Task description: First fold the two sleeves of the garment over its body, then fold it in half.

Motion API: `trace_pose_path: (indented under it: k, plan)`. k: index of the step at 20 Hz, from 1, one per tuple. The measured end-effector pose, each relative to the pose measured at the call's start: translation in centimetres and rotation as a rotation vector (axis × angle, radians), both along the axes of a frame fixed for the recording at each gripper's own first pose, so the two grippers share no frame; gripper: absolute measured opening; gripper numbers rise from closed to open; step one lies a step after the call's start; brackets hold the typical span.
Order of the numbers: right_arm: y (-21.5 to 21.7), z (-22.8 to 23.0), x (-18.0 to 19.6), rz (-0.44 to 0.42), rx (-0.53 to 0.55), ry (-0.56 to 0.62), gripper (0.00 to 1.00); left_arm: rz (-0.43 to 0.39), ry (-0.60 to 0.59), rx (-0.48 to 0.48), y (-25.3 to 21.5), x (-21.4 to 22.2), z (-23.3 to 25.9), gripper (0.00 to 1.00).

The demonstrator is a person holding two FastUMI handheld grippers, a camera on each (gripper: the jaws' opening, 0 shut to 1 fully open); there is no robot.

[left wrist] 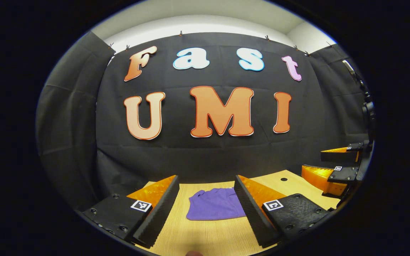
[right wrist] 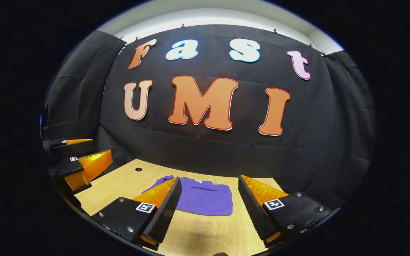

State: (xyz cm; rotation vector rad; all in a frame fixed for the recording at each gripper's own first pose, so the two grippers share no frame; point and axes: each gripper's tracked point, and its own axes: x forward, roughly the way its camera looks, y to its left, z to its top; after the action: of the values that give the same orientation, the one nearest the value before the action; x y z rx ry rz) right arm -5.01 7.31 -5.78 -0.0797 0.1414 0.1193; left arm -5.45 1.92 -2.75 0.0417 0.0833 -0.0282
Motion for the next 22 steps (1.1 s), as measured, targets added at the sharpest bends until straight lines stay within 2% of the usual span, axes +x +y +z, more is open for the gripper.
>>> trace_pose_path:
  k: [3,9,17,22]
  plan:
    - [-0.2,0.7,-0.2,-0.003,0.009,-0.031,0.95,-0.008,-0.023,0.011,-0.2,-0.1,0.4,1.0]
    - [0.1,1.4,-0.5,0.012,-0.016,-0.064,0.95,-0.004,-0.018,-0.001,-0.5,-0.5,0.3,0.98]
    - [0.5,1.0,-1.0,0.022,-0.019,-0.066,0.95,-0.02,-0.027,0.0,-1.1,-1.2,0.2,1.0]
    - [0.7,0.8,-1.4,0.024,-0.009,-0.067,0.95,-0.023,-0.024,-0.009,-1.2,-1.7,0.2,0.98]
